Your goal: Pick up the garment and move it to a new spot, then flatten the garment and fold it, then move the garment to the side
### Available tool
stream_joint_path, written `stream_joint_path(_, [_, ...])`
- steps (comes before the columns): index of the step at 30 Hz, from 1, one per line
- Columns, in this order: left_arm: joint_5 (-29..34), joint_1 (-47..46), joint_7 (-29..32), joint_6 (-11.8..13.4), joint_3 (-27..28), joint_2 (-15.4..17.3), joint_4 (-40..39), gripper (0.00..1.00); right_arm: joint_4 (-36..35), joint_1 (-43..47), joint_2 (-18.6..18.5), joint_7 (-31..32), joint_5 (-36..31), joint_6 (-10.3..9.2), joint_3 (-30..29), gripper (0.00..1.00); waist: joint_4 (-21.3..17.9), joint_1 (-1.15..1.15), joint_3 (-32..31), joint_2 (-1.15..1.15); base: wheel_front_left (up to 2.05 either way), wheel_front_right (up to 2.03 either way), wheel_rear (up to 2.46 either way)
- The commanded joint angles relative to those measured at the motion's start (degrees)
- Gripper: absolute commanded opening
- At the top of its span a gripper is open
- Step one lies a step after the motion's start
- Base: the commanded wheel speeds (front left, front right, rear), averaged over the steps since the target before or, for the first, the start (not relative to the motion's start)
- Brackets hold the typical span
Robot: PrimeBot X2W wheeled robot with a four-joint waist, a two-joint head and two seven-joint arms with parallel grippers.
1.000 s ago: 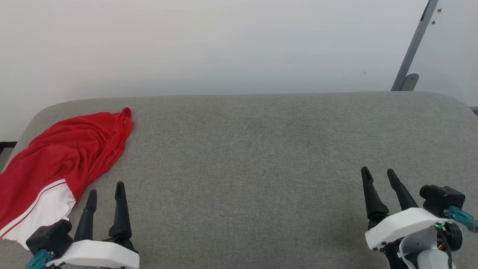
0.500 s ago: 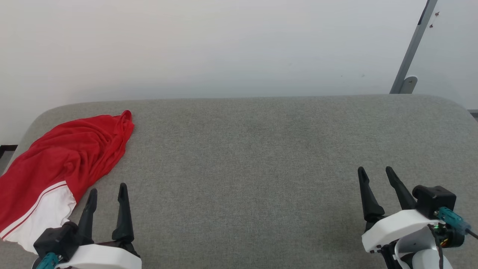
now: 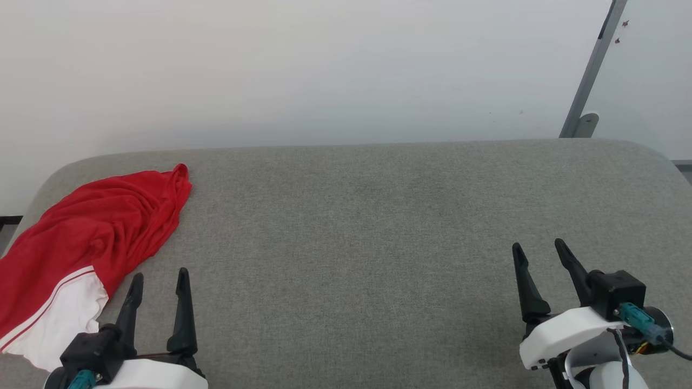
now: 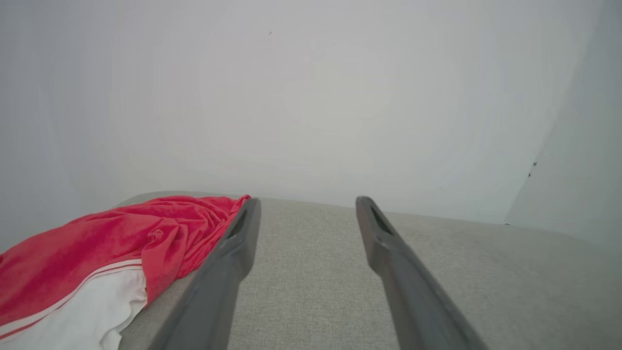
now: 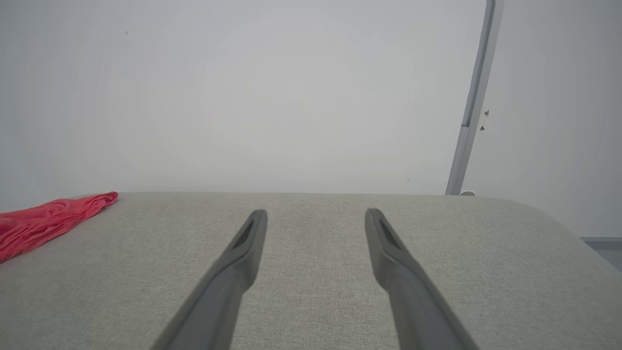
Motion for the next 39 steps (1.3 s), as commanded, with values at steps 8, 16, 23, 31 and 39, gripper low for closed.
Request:
stream_joint_path(8, [3.46, 0.65, -1.19, -0.79, 0.22, -0.06, 0.51, 1.0, -0.42, 0.29, 0.03, -1.42, -3.79, 0.01, 0.27, 1.0, -0.05, 0.0, -0.46, 0.0, 0.0, 0.0, 0.0])
stream_joint_path(16, [4.38, 0.4, -1.62, -1.24, 0.29, -0.11, 1.19, 1.0, -0.76, 0.41, 0.04, -1.83, -5.04, 0.02, 0.49, 1.0, 0.21, 0.0, -0.55, 0.0, 0.0, 0.0, 0.0])
stream_joint_path(23, [4.22, 0.05, -1.61, -1.49, 0.48, -0.2, 1.88, 1.0, -1.05, 0.63, 0.06, -1.77, -5.26, 0.02, 0.57, 1.0, 0.41, 0.0, -0.56, 0.0, 0.0, 0.0, 0.0])
stream_joint_path(31, [3.76, -0.04, -1.58, -1.73, 0.71, -0.33, 2.5, 1.0, -1.38, 1.09, 0.08, -2.08, -5.32, 0.02, 0.43, 1.0, 0.68, 0.0, -0.53, 0.0, 0.0, 0.0, 0.0])
stream_joint_path(39, [1.73, -0.88, -0.32, -0.12, 2.77, 0.03, 4.55, 1.0, -1.64, 1.38, 0.09, -1.56, -4.29, 0.02, 1.88, 1.0, 4.36, 0.0, -1.33, 0.0, 0.0, 0.0, 0.0])
